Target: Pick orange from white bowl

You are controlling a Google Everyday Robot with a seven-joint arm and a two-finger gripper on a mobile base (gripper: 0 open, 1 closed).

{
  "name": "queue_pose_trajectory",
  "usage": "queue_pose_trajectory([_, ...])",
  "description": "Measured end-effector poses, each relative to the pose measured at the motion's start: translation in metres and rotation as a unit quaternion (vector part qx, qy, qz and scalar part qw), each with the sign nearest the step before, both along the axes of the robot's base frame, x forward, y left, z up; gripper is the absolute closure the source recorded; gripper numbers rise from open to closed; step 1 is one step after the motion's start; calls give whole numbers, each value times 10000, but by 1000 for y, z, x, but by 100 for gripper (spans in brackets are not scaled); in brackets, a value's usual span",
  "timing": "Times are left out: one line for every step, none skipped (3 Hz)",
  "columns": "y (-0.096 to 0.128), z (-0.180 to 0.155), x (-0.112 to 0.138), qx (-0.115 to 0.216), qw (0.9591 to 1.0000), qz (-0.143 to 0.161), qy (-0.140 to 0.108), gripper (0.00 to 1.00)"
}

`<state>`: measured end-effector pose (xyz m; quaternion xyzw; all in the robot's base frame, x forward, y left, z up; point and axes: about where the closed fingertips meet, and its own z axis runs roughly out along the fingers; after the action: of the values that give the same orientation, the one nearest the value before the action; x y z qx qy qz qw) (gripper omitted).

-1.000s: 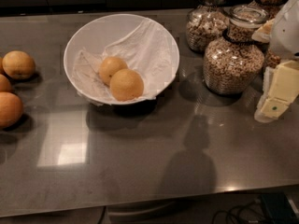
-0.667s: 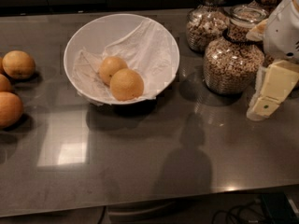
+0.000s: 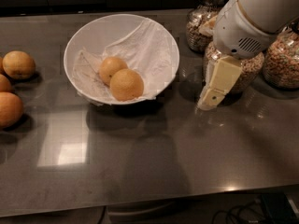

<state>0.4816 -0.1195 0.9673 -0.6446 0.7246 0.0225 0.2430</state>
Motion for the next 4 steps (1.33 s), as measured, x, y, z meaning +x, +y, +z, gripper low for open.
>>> queue_pose_trajectory([0,0,0,0,10000,0,0,0])
queue_pose_trajectory([4,-3,10,296,9994,-149,-138,0])
queue_pose_trajectory([20,-9,35,803,9959,-319,-282,0])
queue_pose_trajectory([38,-11,53,1146,9924,-369,-251,0])
